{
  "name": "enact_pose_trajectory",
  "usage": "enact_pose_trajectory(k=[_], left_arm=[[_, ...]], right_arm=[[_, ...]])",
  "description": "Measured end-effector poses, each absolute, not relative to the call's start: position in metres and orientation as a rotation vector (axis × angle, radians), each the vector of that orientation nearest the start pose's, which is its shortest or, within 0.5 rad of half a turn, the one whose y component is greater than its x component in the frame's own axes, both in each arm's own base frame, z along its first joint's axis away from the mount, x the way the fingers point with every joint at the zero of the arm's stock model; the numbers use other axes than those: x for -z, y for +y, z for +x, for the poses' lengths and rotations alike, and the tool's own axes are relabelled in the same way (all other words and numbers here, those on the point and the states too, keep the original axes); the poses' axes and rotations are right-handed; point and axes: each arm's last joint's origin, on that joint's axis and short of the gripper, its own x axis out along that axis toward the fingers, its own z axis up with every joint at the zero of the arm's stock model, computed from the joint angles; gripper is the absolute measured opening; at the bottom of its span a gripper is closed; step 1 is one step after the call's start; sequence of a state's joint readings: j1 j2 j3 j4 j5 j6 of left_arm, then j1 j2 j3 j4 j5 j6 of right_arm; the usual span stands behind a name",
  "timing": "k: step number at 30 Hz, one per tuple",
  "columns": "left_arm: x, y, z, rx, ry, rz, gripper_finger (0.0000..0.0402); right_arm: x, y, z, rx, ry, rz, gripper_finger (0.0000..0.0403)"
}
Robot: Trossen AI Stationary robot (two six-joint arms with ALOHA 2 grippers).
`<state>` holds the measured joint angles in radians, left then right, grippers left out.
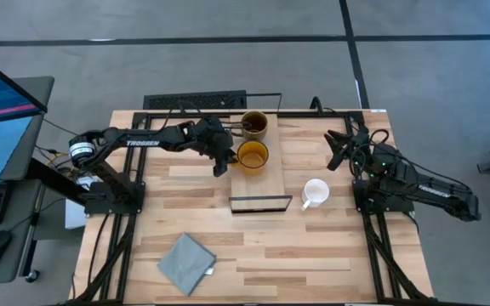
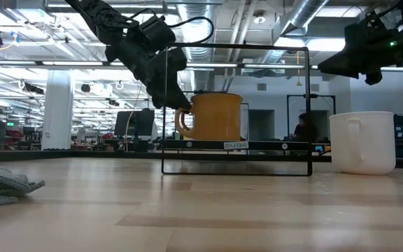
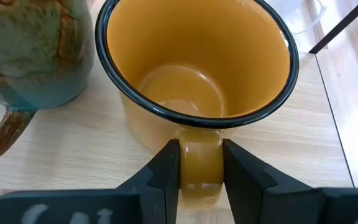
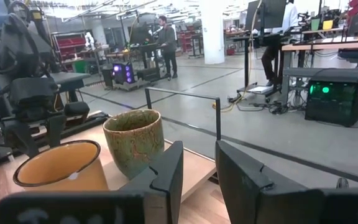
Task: Stack small to large cups/mugs on shelf
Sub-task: Put the yellow mug on the shelf
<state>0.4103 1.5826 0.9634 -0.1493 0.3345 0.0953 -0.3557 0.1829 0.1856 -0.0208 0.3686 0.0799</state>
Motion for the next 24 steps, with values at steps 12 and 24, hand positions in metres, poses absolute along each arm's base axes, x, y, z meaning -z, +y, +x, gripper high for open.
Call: enact_pose_trajectory(k=[12,24], left_arm=[[-0.2070,0.1273,0.3013,0.029,0.695,-0.149,0.0085],[-0.2068,0.1295,0.2999,0.058,0.687,-0.136,0.0086]], right_arm=[[-0.2109,-0.0446,0.0901,0.725,-0.015,0.077,0.0118],[-0.2111,-0.0446,0.0901,0.725,-0.018,0.077,0.0118]])
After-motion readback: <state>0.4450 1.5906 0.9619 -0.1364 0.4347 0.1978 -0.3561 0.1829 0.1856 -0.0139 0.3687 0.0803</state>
